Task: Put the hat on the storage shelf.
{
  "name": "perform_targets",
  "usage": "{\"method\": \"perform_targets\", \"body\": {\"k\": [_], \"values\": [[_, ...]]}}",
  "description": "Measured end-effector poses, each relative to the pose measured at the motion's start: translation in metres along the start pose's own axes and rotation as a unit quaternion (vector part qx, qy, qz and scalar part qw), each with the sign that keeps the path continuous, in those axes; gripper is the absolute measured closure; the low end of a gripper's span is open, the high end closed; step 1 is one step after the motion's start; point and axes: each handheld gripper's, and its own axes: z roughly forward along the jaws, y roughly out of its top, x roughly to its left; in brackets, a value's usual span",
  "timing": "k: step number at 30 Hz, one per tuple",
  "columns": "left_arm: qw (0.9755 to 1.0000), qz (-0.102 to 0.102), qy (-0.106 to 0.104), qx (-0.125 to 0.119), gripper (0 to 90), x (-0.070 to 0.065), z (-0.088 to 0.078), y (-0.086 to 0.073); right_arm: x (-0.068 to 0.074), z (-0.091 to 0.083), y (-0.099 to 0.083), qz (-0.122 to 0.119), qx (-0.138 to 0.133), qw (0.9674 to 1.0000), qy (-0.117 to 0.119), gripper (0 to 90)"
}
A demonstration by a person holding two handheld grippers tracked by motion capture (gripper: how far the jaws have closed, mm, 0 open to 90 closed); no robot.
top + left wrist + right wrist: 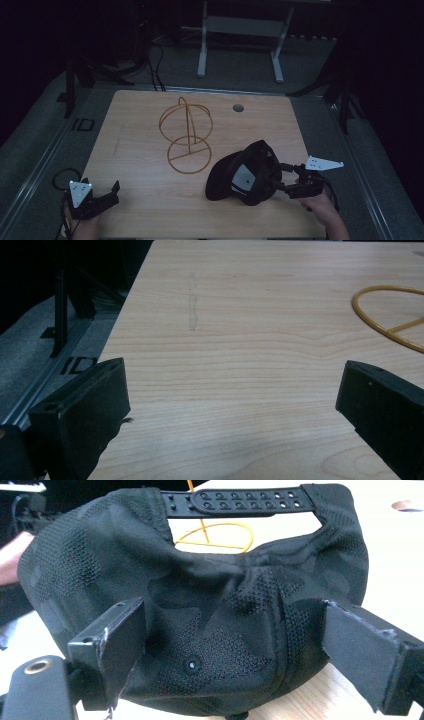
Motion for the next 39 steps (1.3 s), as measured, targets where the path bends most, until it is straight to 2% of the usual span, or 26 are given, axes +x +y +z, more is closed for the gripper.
{"method": "perform_targets", "body": {"k": [2, 3, 4, 5, 7, 9, 11, 12, 14, 16, 18, 19, 22, 28, 34, 35, 39], "values": [[1.0, -0.001, -0.002, 0.002, 1.1, 0.0, 0.0, 0.0, -0.002, 0.001, -0.001, 0.007, 0.007, 0.9999, 0.013, 14.9], [1.0, -0.002, -0.002, 0.001, 1.2, 0.0, 0.001, 0.0, -0.003, 0.002, -0.001, 0.005, 0.012, 0.9998, 0.016, 18.7], [1.0, -0.002, -0.002, 0.001, 1.2, 0.0, 0.001, 0.0, -0.003, 0.002, -0.001, 0.005, 0.012, 0.9998, 0.016, 18.7], [1.0, -0.003, -0.002, 0.001, 1.1, 0.0, 0.001, 0.0, -0.002, 0.003, -0.001, -0.009, 0.025, 0.9994, 0.02, 27.7], [1.0, -0.002, -0.002, 0.002, 1.2, 0.0, 0.001, 0.0, -0.001, 0.005, -0.001, -0.016, 0.034, 0.9992, 0.013, 35.5], [1.0, -0.003, -0.003, 0.002, 1.1, 0.0, 0.001, 0.0, -0.001, 0.007, -0.002, -0.009, 0.034, 0.9993, 0.012, 40.2], [1.0, -0.003, -0.003, 0.002, 1.1, 0.0, 0.001, 0.0, 0.0, 0.008, -0.001, -0.007, 0.033, 0.9994, 0.011, 40.2], [1.0, -0.003, -0.003, 0.003, 1.2, 0.0, 0.001, 0.0, 0.004, 0.012, 0.0, -0.007, 0.028, 0.9995, 0.01, 51.7], [1.0, -0.003, -0.003, 0.003, 1.2, 0.0, 0.001, 0.0, 0.007, 0.015, 0.002, -0.013, 0.022, 0.9996, 0.008, 64.2], [1.0, -0.003, -0.004, 0.002, 1.2, 0.0, 0.001, 0.0, 0.009, 0.019, 0.004, -0.017, 0.023, 0.9995, 0.013, 71.4], [1.0, -0.003, -0.005, 0.002, 1.1, 0.0, 0.001, 0.0, 0.012, 0.022, 0.006, -0.02, 0.021, 0.9993, 0.023, 84.6], [1.0, -0.003, -0.006, 0.002, 1.2, 0.0, 0.001, 0.0, 0.015, 0.024, 0.007, -0.028, 0.022, 0.9992, 0.02, 88.2], [0.9999, -0.005, -0.01, 0.002, 1.1, 0.0, 0.001, 0.0, 0.021, 0.027, 0.01, -0.041, 0.027, 0.9988, 0.006, 89.5], [0.9998, -0.005, -0.018, 0.003, 1.2, 0.0, 0.002, 0.0, 0.029, 0.022, 0.017, -0.05, 0.013, 0.9987, 0.005, 89.8], [0.9998, -0.001, -0.019, 0.004, 1.2, -0.002, 0.002, 0.0, 0.04, 0.017, 0.028, -0.062, -0.003, 0.998, 0.015, 89.9], [0.9998, -0.001, -0.021, 0.003, 1.2, -0.002, 0.002, 0.0, 0.045, 0.014, 0.034, -0.063, -0.014, 0.9977, 0.021, 90.0], [0.9995, 0.0, -0.032, 0.005, 1.2, -0.003, 0.002, 0.0, 0.056, 0.008, 0.047, -0.078, -0.029, 0.9961, 0.03, 90.0]]}}
